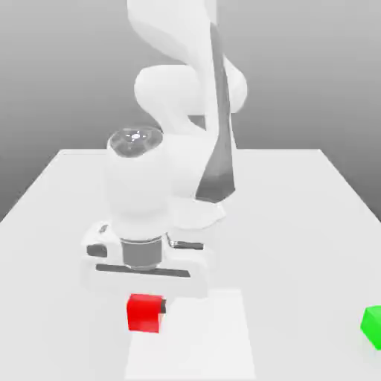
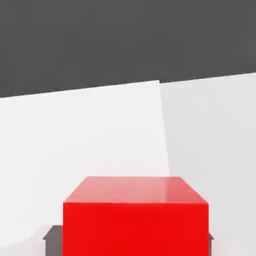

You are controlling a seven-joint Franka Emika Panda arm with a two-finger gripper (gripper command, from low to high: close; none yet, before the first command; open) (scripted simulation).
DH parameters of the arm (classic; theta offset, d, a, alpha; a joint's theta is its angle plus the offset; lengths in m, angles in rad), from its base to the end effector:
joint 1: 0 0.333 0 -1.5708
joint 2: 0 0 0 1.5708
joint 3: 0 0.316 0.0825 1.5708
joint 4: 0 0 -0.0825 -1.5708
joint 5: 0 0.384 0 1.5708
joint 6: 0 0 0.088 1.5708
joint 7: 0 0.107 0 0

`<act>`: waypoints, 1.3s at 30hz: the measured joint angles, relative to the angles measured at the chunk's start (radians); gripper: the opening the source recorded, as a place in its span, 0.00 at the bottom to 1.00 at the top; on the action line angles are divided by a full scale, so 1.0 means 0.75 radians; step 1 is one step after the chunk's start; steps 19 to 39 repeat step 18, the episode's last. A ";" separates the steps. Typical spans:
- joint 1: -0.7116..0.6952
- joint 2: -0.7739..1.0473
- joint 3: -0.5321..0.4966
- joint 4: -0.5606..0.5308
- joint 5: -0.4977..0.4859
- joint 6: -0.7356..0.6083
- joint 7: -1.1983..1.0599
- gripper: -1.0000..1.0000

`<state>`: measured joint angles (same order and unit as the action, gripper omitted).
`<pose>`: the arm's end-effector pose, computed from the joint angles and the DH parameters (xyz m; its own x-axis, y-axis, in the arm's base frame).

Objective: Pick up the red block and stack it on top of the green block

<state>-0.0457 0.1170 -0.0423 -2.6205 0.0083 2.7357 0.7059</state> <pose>0.4317 -0.0389 0.2095 0.6958 -0.7182 -0.0002 -0.7182 -0.6958 0.0024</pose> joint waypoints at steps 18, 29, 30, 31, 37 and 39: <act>0.550 0.330 0.423 0.407 -0.291 -0.105 -0.109 1.00; 0.550 0.330 0.423 0.407 -0.291 -0.105 -0.109 1.00; 0.550 0.330 0.423 0.407 -0.291 -0.105 -0.109 1.00; 0.550 0.330 0.423 0.407 -0.291 -0.105 -0.109 1.00; 0.550 0.330 0.423 0.407 -0.291 -0.105 -0.109 1.00; 0.550 0.330 0.423 0.407 -0.291 -0.105 -0.109 1.00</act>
